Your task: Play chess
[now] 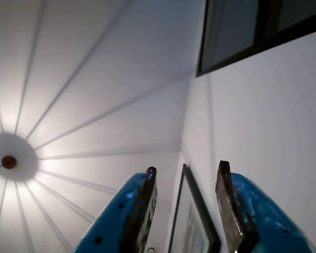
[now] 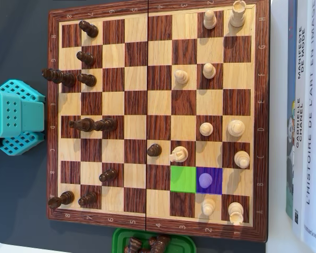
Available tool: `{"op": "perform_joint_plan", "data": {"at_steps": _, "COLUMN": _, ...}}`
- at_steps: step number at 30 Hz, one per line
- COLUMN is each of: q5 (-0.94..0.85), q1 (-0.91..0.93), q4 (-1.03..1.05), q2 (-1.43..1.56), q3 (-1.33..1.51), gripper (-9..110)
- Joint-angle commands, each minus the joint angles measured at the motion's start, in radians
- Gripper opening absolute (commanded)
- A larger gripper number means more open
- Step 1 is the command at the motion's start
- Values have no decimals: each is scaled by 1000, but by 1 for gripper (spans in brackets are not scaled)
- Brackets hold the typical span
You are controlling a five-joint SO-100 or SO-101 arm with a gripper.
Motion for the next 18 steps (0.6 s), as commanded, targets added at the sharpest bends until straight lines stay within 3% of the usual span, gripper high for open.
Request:
{"op": "perform_joint_plan", "data": {"at_steps": 1, "q5": 5, "q1": 2, "q4": -2, "q2": -8, "q3": 20, "gripper": 17}}
{"op": "perform_joint_plan", "data": {"at_steps": 18, "q5": 6, "q1": -5, "q4": -2, "q2": -8, "q3": 20, "gripper": 17}}
